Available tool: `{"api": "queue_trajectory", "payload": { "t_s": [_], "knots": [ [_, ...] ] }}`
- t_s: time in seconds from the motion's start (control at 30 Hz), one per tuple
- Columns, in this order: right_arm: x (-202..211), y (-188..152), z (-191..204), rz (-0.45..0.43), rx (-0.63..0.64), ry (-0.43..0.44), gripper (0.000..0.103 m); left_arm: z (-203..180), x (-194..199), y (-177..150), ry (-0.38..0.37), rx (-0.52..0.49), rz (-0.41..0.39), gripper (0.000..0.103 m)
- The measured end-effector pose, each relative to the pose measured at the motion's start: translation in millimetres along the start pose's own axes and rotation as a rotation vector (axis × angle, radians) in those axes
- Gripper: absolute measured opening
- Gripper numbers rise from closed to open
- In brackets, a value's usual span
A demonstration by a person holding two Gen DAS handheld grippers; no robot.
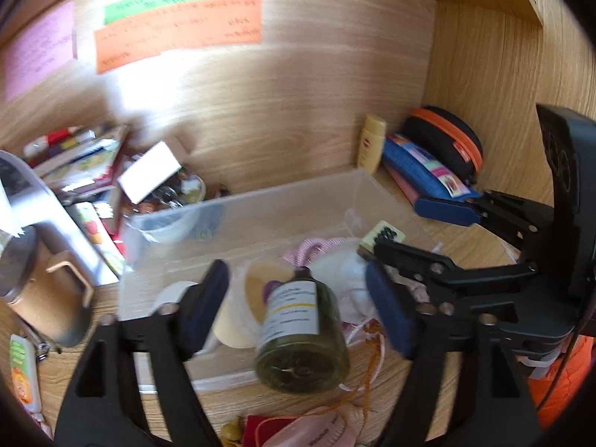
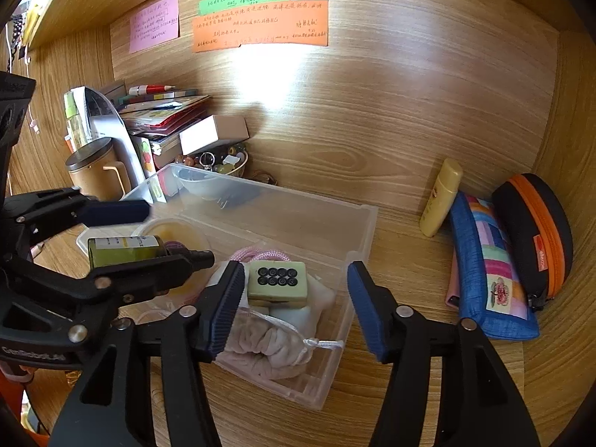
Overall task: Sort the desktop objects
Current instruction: 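Open both grippers to drop the bottle and the tile into the clear box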
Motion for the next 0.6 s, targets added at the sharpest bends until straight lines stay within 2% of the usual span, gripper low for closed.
{"api": "queue_trajectory", "payload": {
  "t_s": [0.03, 0.2, 0.33, 0.4, 0.6],
  "knots": [
    [3, 1, 0, -0.009, -0.001, 0.001, 0.067, 1, 3, 1, -0.002, 0.002, -0.007, 0.08],
    [13, 3, 2, -0.033, 0.006, -0.002, 0.072, 5, 12, 1, 0.015, 0.013, -0.02, 0.085],
    [19, 2, 3, -0.04, 0.006, -0.005, 0.081, 7, 20, -2, 0.023, 0.022, -0.023, 0.087],
    [23, 1, 3, -0.041, 0.004, -0.001, 0.081, 10, 24, -4, 0.033, 0.027, -0.023, 0.091],
    [36, -4, 6, -0.047, 0.004, -0.004, 0.081, 18, 36, -15, 0.06, 0.054, -0.02, 0.094]
  ]
}}
Point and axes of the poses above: each gripper's, at about its wrist camera, not at the fingertips, and x roughly against the way its jaws point, z to its left, y to its top, the point moved 10 cm from there along -x, roughly the way its jaws point, and after that the axes turned 15 degrees about -x, right-handed, at the moved point
